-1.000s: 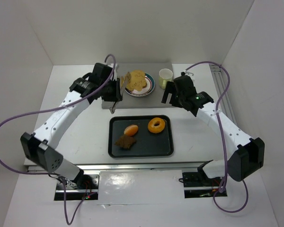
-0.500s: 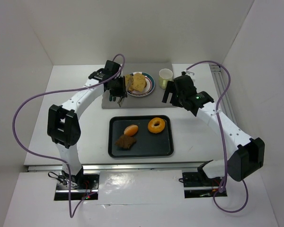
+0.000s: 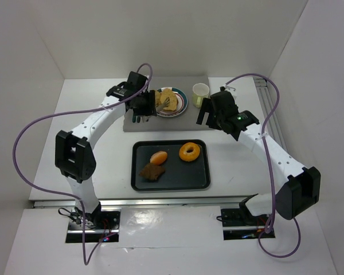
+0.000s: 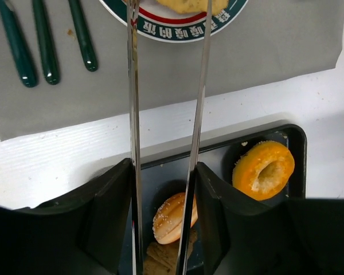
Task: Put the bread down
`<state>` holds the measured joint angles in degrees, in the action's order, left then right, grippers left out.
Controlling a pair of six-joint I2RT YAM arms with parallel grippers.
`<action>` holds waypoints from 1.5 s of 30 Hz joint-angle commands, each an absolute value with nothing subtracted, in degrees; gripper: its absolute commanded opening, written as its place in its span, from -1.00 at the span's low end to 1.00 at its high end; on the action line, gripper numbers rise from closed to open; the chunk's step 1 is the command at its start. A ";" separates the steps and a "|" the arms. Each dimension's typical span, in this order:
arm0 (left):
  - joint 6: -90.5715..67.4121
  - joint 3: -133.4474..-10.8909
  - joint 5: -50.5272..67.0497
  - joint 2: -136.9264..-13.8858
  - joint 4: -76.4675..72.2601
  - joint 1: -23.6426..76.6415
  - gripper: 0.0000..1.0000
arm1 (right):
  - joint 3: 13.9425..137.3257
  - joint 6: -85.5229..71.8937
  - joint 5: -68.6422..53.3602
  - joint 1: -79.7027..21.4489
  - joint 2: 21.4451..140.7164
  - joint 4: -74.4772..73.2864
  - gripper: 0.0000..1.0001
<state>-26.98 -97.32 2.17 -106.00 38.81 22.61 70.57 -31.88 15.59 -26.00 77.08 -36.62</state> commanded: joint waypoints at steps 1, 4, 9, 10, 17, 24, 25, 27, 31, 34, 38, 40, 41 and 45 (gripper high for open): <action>-26.28 -100.81 -1.74 -97.13 38.50 22.68 0.14 | 72.51 -31.82 15.64 -25.75 75.94 -36.91 0.98; -25.76 -100.81 -4.73 -93.01 39.11 21.45 0.08 | 71.98 -31.82 16.17 -25.75 75.33 -36.91 0.98; -23.03 -97.04 -15.36 -90.88 40.34 17.59 -0.07 | 71.46 -32.34 15.38 -25.75 75.32 -36.30 0.98; -23.03 -94.77 -17.64 -90.27 40.34 16.36 -0.10 | 71.46 -32.34 15.38 -25.75 75.32 -36.30 0.98; -26.80 -87.36 -18.56 -93.68 35.43 7.06 -0.07 | 70.40 -31.82 13.62 -25.75 75.32 -35.24 0.98; -29.97 -86.66 -14.50 -103.69 35.06 2.47 -0.02 | 69.79 -31.82 14.94 -25.75 74.71 -35.95 0.98; -29.97 -86.66 -14.50 -104.49 35.59 1.68 -0.02 | 69.79 -31.82 14.94 -25.75 74.71 -35.95 0.98; -29.97 -86.66 -12.32 -106.60 36.73 -0.51 0.00 | 69.26 -31.82 14.94 -25.75 74.71 -35.95 0.98; -30.49 -88.41 -9.84 -108.81 41.04 -2.46 0.45 | 69.26 -31.82 14.94 -25.22 75.32 -35.95 0.98; -29.88 -87.10 -9.15 -105.83 40.52 -2.46 0.73 | 69.79 -31.82 14.41 -25.22 75.94 -35.95 0.98; -27.69 -86.05 -7.56 -98.81 41.21 -1.68 0.85 | 70.40 -31.82 14.41 -25.22 76.55 -35.43 0.98; -26.64 -86.04 -8.25 -94.15 42.35 0.60 0.89 | 70.93 -31.82 14.94 -25.22 76.55 -35.42 0.98; -26.02 -85.44 -8.87 -92.30 43.06 1.75 0.89 | 70.93 -31.82 14.94 -25.22 76.55 -35.42 0.98; -26.53 -79.64 -5.29 -81.93 42.28 6.50 0.89 | 70.93 -31.82 15.64 -25.22 77.70 -34.89 0.98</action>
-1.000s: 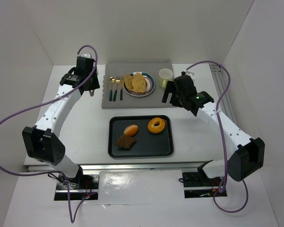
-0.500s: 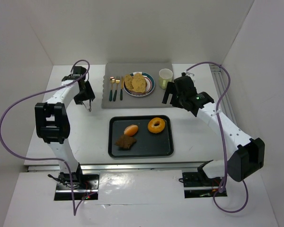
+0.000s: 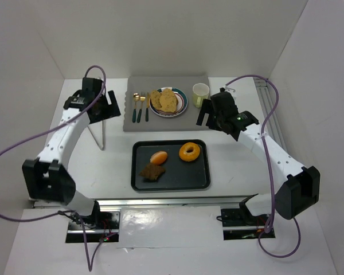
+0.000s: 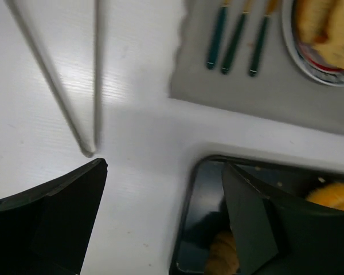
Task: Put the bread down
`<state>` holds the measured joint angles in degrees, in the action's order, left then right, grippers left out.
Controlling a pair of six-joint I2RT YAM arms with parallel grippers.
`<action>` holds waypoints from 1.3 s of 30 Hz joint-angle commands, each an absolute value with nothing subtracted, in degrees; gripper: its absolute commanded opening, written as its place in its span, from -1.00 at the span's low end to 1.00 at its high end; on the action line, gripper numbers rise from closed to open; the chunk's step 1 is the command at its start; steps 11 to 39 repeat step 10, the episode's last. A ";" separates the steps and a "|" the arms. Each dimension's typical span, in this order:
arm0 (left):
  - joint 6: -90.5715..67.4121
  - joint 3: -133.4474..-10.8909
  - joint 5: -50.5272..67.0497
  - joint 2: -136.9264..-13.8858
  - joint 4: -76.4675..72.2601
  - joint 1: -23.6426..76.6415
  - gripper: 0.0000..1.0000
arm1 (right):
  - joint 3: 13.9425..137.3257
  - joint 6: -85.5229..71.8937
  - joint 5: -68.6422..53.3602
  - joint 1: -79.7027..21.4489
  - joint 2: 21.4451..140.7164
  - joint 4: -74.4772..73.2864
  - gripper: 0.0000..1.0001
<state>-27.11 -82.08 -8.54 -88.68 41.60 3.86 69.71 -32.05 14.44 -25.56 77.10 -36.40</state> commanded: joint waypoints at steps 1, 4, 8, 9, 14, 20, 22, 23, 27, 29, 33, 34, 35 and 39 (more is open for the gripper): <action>-27.15 -76.58 -3.71 -80.09 41.58 7.98 0.89 | 70.93 -32.34 16.17 -25.22 78.30 -35.50 0.98; -30.31 -70.34 2.01 -73.93 38.16 10.36 0.89 | 70.93 -33.57 16.17 -25.22 78.84 -35.51 0.98; -34.01 -66.45 4.92 -70.50 35.69 16.15 0.91 | 69.10 -34.28 16.79 -25.22 79.45 -35.51 0.98; -34.01 -66.45 4.92 -70.49 35.68 17.22 0.91 | 69.08 -34.28 16.27 -25.22 79.45 -34.55 0.98; -34.62 -66.45 4.92 -70.49 35.16 18.27 0.93 | 69.08 -34.28 16.26 -25.22 80.06 -34.54 0.98; -34.62 -66.45 4.92 -70.49 35.16 18.27 0.93 | 69.08 -34.28 16.26 -25.22 80.06 -34.54 0.98; -34.62 -66.45 4.92 -70.49 35.16 18.27 0.93 | 69.08 -34.28 16.26 -25.22 80.06 -34.54 0.98; -34.62 -66.45 4.92 -70.49 35.16 18.27 0.93 | 69.08 -34.28 16.26 -25.22 80.06 -34.54 0.98; -34.62 -66.45 4.92 -70.49 35.16 18.27 0.93 | 69.08 -34.28 16.26 -25.22 80.06 -34.54 0.98; -34.62 -66.45 4.92 -70.49 35.16 18.27 0.93 | 69.08 -34.28 16.26 -25.22 80.06 -34.54 0.98; -34.62 -66.45 4.92 -70.49 35.16 18.27 0.93 | 69.08 -34.28 16.26 -25.22 80.06 -34.54 0.98; -34.62 -66.45 4.92 -70.49 35.16 18.27 0.93 | 69.08 -34.28 16.26 -25.22 80.06 -34.54 0.98; -34.62 -66.45 4.92 -70.49 35.16 18.27 0.93 | 69.08 -34.28 16.26 -25.22 80.06 -34.54 0.98; -34.62 -66.45 4.92 -70.49 35.16 18.27 0.93 | 69.08 -34.28 16.26 -25.22 80.06 -34.54 0.98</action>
